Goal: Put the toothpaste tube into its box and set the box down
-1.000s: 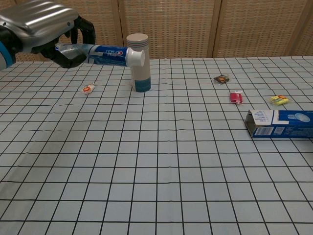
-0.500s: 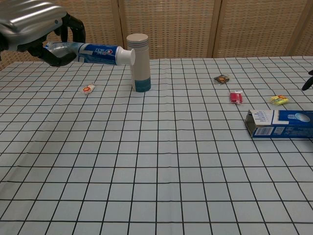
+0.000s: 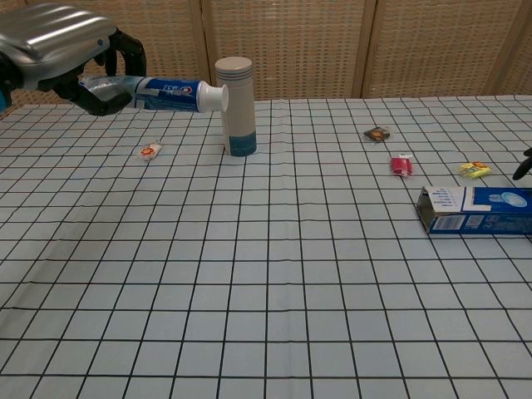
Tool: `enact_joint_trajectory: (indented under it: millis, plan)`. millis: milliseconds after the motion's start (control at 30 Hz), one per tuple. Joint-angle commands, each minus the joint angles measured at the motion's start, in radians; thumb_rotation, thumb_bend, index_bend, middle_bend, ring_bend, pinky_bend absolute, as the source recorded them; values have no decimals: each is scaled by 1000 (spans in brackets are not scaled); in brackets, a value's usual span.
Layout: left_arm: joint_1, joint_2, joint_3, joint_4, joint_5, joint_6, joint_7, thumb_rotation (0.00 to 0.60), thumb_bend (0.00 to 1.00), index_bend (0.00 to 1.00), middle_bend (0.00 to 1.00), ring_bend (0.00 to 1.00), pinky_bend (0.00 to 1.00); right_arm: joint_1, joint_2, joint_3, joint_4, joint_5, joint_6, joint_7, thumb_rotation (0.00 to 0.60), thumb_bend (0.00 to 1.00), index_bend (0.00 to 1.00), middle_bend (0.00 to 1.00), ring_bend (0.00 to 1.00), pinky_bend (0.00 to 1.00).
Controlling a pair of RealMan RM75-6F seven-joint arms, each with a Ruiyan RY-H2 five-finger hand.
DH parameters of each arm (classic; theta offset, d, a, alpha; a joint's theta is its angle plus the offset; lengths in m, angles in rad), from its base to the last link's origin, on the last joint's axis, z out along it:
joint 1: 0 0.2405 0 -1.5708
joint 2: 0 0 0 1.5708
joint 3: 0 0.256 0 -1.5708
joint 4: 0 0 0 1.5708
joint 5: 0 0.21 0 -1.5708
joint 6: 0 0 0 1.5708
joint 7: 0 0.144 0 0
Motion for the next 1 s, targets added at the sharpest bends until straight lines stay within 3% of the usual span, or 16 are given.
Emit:
enact_joint_trajectory:
  millis: [33, 333, 400, 567, 733, 1000]
  plan:
    - [-1, -2, -3, 0, 3, -2, 4, 600, 475, 729, 442, 430, 343, 8, -17, -1, 25, 3, -13, 14, 600, 168, 286, 21, 0, 84]
    - [1, -10, -7, 4, 12, -8, 11, 600, 474, 729, 442, 430, 343, 24, -68, 2, 91, -19, -15, 59, 600, 169, 347, 90, 32, 144]
    - [2, -10, -7, 5, 14, -8, 12, 600, 474, 729, 442, 430, 343, 25, -77, 2, 100, -23, -8, 63, 600, 172, 388, 138, 88, 197]
    - [6, -5, -12, 3, 16, -9, 14, 600, 476, 729, 442, 430, 343, 25, -109, 6, 115, -73, 45, 98, 600, 211, 634, 436, 444, 531]
    - [10, 4, -19, -3, 15, -9, 9, 600, 475, 729, 442, 430, 343, 23, -89, 20, 44, -87, 46, 153, 600, 218, 712, 517, 553, 621]
    - [12, 27, -32, -20, 14, -14, 1, 600, 475, 729, 442, 430, 343, 27, -23, 47, -131, -112, 79, 165, 600, 220, 718, 525, 570, 647]
